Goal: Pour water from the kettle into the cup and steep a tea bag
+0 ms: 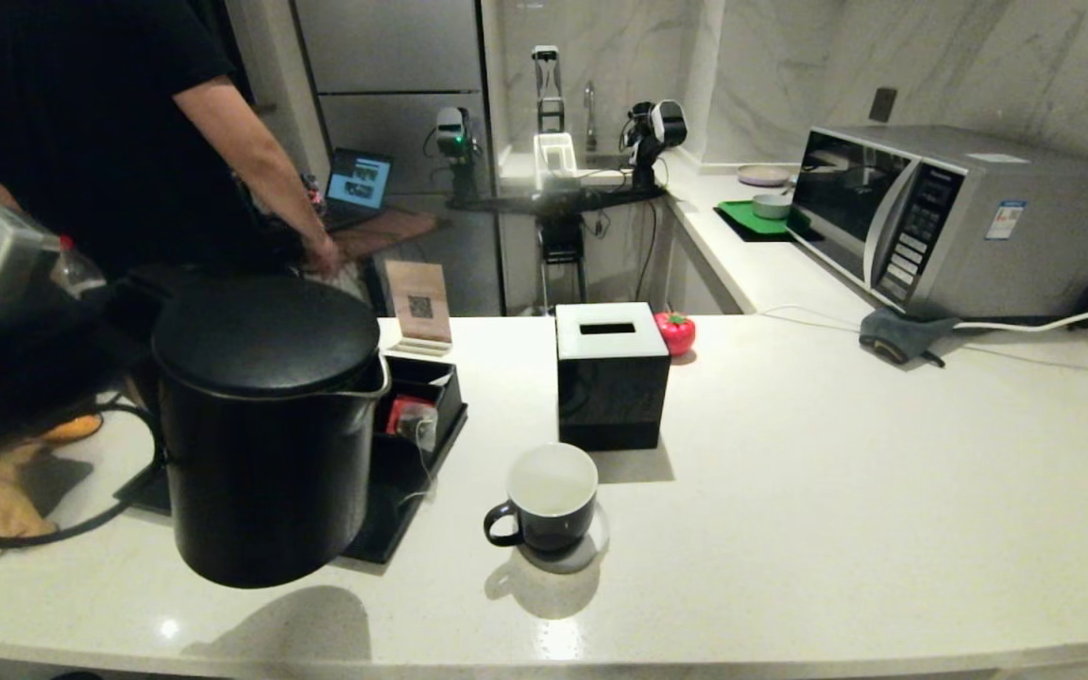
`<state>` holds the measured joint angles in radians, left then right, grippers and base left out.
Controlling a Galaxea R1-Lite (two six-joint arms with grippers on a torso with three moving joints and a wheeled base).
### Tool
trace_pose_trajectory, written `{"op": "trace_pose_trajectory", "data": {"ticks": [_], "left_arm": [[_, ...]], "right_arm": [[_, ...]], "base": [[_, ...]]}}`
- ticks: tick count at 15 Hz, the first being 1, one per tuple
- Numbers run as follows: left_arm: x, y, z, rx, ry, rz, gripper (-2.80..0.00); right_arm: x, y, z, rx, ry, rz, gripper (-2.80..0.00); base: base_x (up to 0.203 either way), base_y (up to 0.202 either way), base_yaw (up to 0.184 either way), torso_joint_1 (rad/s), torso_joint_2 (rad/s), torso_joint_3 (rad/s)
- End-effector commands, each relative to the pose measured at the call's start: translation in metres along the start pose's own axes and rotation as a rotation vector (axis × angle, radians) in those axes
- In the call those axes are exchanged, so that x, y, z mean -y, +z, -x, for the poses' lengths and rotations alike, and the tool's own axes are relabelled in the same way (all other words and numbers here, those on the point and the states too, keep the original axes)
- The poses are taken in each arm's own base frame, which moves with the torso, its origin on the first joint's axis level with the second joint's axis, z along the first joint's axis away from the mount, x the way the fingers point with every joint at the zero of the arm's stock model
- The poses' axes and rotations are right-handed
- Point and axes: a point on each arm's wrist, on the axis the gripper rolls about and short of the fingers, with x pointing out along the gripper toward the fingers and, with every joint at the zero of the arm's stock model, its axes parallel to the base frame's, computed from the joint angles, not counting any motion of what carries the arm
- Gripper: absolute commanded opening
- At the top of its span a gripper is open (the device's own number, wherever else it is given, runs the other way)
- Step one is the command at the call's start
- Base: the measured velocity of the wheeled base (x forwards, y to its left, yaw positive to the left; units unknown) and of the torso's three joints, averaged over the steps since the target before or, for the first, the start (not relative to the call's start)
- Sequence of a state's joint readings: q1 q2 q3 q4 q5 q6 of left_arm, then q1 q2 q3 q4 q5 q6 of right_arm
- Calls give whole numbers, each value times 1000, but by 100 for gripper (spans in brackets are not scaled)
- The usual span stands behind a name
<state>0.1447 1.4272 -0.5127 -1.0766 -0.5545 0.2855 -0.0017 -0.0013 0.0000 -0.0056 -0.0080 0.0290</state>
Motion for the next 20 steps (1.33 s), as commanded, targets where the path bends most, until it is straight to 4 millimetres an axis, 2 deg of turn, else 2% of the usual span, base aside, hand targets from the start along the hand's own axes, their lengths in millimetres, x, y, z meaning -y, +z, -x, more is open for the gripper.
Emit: {"op": "trace_pose_trajectory", "data": {"ticks": [1, 6, 14, 20], "left_arm": [[5, 2, -4, 1, -8, -5, -280], [13, 0, -17, -31, 3, -8, -280], [15, -4, -26, -94, -10, -44, -280], [24, 0, -35, -120, -28, -61, -280]], "right_arm": [[0, 0, 0, -1, 0, 0, -280], [0, 0, 0, -1, 0, 0, -280], [0, 0, 0, -1, 0, 0, -280], [0, 0, 0, -1, 0, 0, -280]], "base": [[0, 0, 0, 0, 0, 0], [0, 0, 0, 0, 0, 0], [0, 0, 0, 0, 0, 0], [0, 0, 0, 0, 0, 0]]}}
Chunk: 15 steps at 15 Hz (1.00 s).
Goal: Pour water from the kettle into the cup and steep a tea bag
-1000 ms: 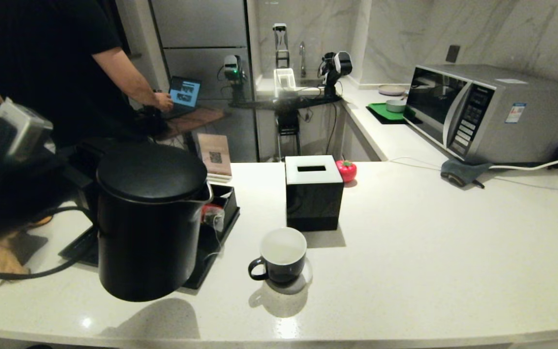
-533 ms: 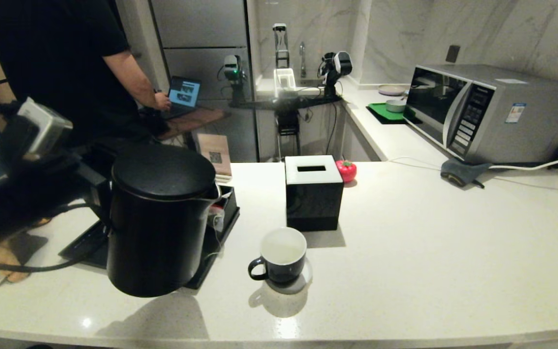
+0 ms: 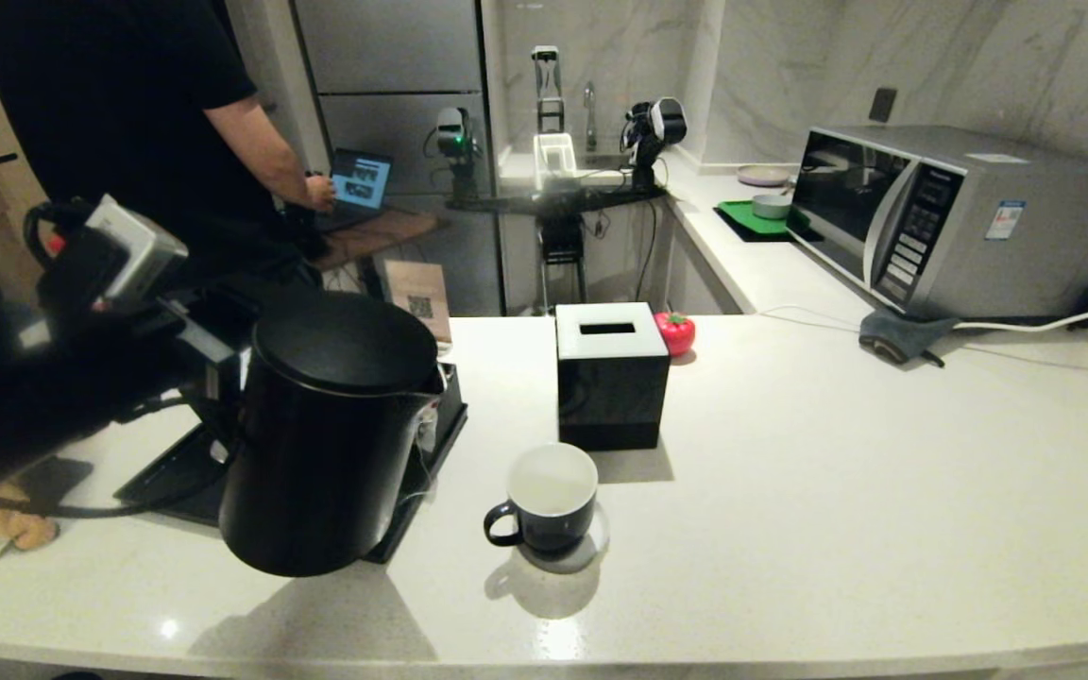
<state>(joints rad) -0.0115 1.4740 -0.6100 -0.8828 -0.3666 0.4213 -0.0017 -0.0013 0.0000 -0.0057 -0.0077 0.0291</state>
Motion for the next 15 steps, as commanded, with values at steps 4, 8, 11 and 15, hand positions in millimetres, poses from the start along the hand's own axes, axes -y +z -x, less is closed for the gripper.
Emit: {"op": "trace_pose_trajectory", "data": {"ticks": [4, 8, 11, 15], "left_arm": [[10, 6, -7, -6, -34, -26, -280], [18, 9, -10, -18, -65, -34, -280], [20, 12, -12, -24, -64, -58, -280], [22, 12, -13, -33, -70, -88, -280]], "right_arm": [[0, 0, 0, -1, 0, 0, -280], [0, 0, 0, -1, 0, 0, -280], [0, 0, 0, -1, 0, 0, -280], [0, 0, 0, -1, 0, 0, -280]], "base": [[0, 0, 0, 0, 0, 0], [0, 0, 0, 0, 0, 0], [0, 0, 0, 0, 0, 0], [0, 0, 0, 0, 0, 0]]}}
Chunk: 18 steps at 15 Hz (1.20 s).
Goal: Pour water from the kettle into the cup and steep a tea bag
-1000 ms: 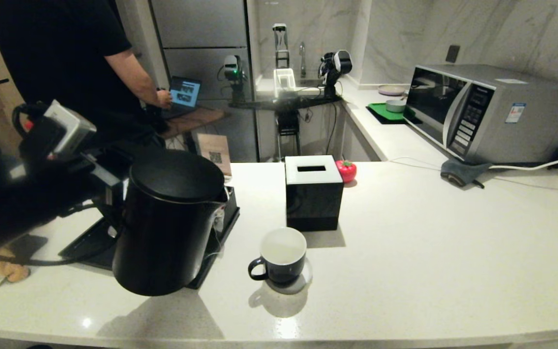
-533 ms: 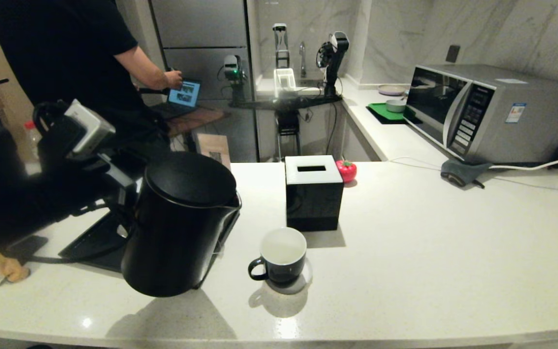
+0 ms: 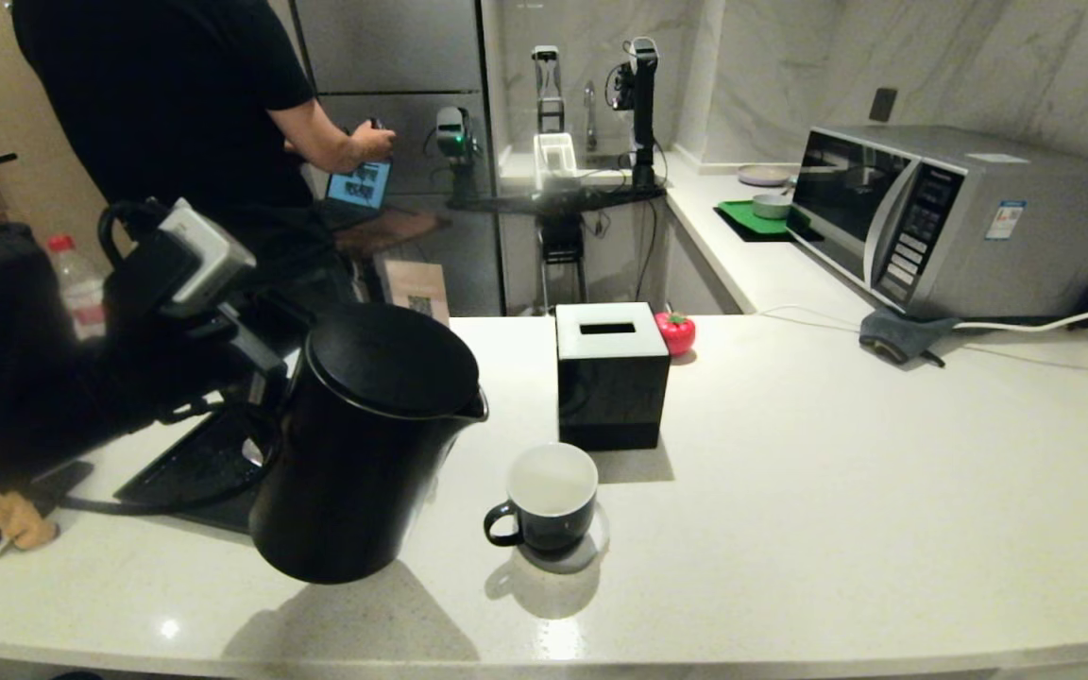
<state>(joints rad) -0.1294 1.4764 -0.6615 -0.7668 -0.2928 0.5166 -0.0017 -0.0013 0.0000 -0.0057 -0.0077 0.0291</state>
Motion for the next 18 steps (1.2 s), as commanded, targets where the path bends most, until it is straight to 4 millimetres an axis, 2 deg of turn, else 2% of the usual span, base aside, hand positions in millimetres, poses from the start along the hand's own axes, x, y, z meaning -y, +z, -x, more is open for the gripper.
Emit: {"op": "trace_pose_trajectory", "data": {"ticks": [1, 8, 18], "left_arm": [[1, -2, -2, -2, -4, -16, -280], [2, -4, -4, -52, -12, -61, -280], [11, 5, -21, -75, -9, -102, -280]], "right_arm": [[0, 0, 0, -1, 0, 0, -280], [0, 0, 0, -1, 0, 0, -280], [0, 0, 0, -1, 0, 0, -280]], "base": [[0, 0, 0, 0, 0, 0], [0, 0, 0, 0, 0, 0], [0, 0, 0, 0, 0, 0]]}}
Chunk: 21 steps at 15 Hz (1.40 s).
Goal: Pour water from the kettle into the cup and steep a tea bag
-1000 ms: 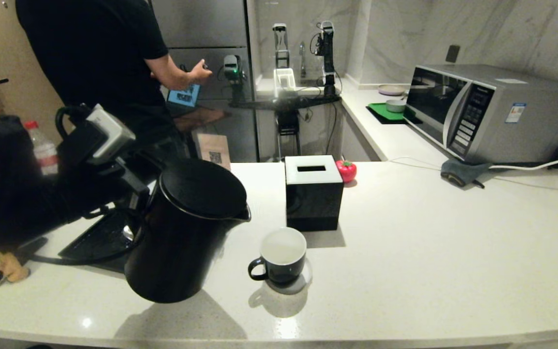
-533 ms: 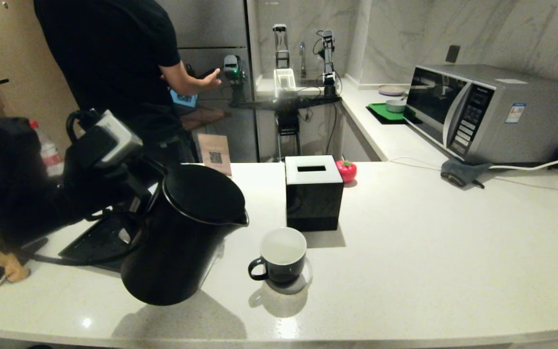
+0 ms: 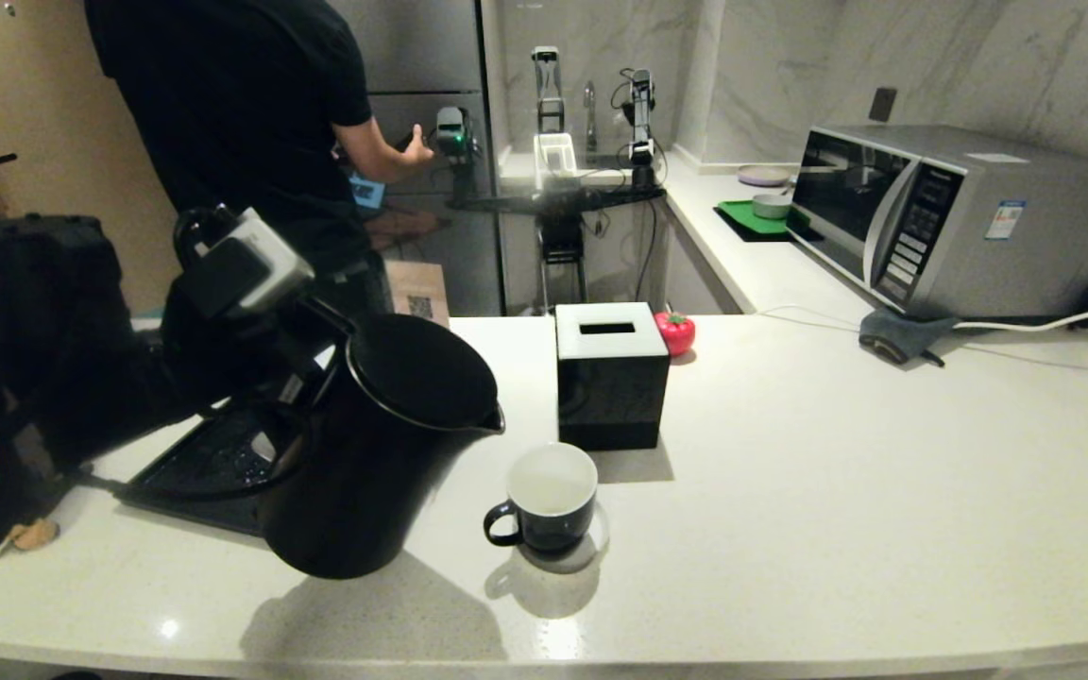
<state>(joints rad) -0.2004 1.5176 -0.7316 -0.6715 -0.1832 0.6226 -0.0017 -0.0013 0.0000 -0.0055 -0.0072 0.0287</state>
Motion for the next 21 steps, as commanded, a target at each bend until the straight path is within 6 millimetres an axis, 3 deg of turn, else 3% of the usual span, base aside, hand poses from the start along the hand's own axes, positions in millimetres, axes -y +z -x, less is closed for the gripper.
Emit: {"op": "trace_pose_trajectory", "data": {"ticks": [1, 21], "left_arm": [[2, -1, -5, -15, 0, -5, -280], [7, -2, -29, -72, -37, -21, -280]], "right_arm": [[0, 0, 0, -1, 0, 0, -280], [0, 0, 0, -1, 0, 0, -280]], "base": [[0, 0, 0, 0, 0, 0], [0, 0, 0, 0, 0, 0]]}}
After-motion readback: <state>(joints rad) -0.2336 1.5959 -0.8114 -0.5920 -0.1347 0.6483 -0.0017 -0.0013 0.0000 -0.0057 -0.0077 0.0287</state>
